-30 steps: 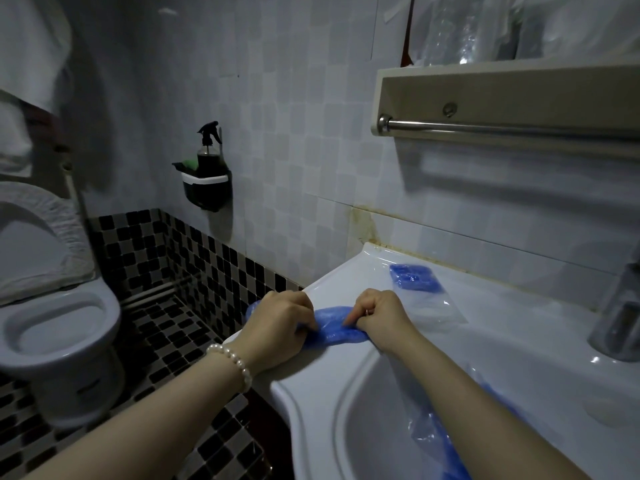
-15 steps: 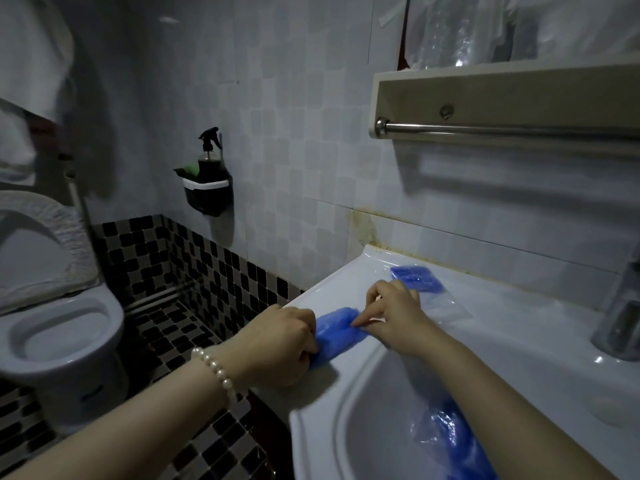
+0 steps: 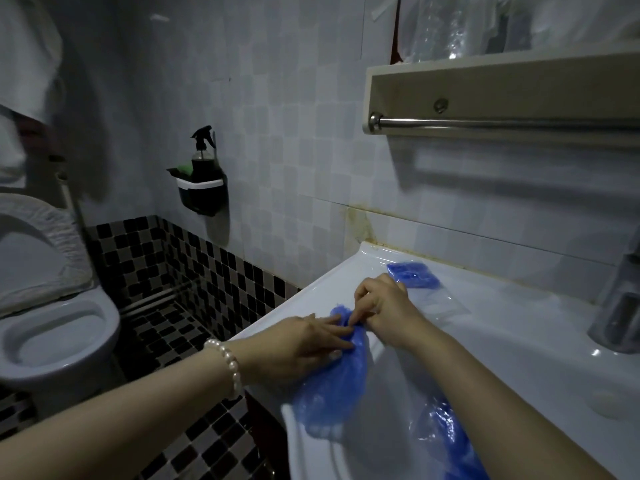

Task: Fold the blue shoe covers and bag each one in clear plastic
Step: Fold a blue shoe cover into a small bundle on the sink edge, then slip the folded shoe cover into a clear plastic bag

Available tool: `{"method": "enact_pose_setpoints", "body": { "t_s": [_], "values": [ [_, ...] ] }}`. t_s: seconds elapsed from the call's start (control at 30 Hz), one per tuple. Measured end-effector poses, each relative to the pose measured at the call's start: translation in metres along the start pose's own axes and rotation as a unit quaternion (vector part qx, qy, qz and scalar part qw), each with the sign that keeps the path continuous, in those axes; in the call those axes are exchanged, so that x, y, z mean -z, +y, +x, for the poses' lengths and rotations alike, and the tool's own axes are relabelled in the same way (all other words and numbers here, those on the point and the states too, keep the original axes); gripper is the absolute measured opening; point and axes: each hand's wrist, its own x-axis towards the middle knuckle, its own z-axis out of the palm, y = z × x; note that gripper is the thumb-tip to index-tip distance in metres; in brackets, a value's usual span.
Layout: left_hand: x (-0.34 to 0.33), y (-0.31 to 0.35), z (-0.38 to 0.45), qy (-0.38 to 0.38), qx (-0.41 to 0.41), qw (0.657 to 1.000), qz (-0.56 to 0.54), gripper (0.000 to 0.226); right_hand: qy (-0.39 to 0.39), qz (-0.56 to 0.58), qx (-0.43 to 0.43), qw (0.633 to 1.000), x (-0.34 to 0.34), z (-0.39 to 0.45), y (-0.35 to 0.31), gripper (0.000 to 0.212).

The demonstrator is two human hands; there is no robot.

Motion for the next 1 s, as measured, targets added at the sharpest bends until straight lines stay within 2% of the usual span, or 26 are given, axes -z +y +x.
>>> {"method": "enact_pose_setpoints", "body": {
  "t_s": [0.1,0.2,0.3,0.37,0.47,0.57,0.63,0.7,0.8,0.9,1.0],
  "values": [
    [-0.007,-0.001,0.001,-0.051,0.010,0.995,0.082,0.055,0.036,-0.031,0.007,0.999,-0.002,0.000,0.001,0.016],
    [-0.009,0.000,0.002,-0.060,0.043,0.994,0.084,0.078,0.093,-0.049,0.020,0.994,-0.008,-0.001,0.003,0.015],
    [-0.010,-0.003,0.010,-0.060,0.080,0.990,0.095,0.089,0.077,-0.071,0.002,0.994,-0.011,0.001,0.007,0.021],
    [-0.010,-0.007,0.016,-0.047,0.112,0.988,0.093,0.091,0.072,-0.046,-0.015,0.996,-0.012,0.003,0.009,0.025],
    [-0.013,-0.012,0.023,-0.018,0.160,0.982,0.097,0.086,0.095,0.121,-0.013,0.988,0.001,-0.006,0.004,0.033],
    [-0.015,-0.014,0.024,-0.014,0.176,0.980,0.093,0.084,0.021,0.192,0.039,0.980,0.011,-0.031,-0.006,0.035],
    [-0.015,-0.012,0.024,-0.029,0.182,0.978,0.094,0.094,-0.041,0.204,0.061,0.976,0.008,-0.051,-0.012,0.036],
    [-0.014,-0.011,0.024,-0.037,0.184,0.978,0.097,0.098,-0.085,0.193,0.070,0.975,-0.001,-0.069,-0.016,0.055],
    [-0.013,-0.011,0.024,-0.049,0.183,0.976,0.108,0.092,-0.061,0.140,0.111,0.982,-0.015,-0.082,-0.018,0.087],
    [-0.012,-0.010,0.024,-0.067,0.177,0.974,0.123,0.088,-0.023,0.106,0.120,0.987,-0.024,-0.085,-0.018,0.081],
    [-0.007,-0.009,0.026,-0.092,0.187,0.974,0.085,0.099,-0.014,0.118,0.110,0.987,-0.029,-0.089,-0.018,0.071]
  ]
}}
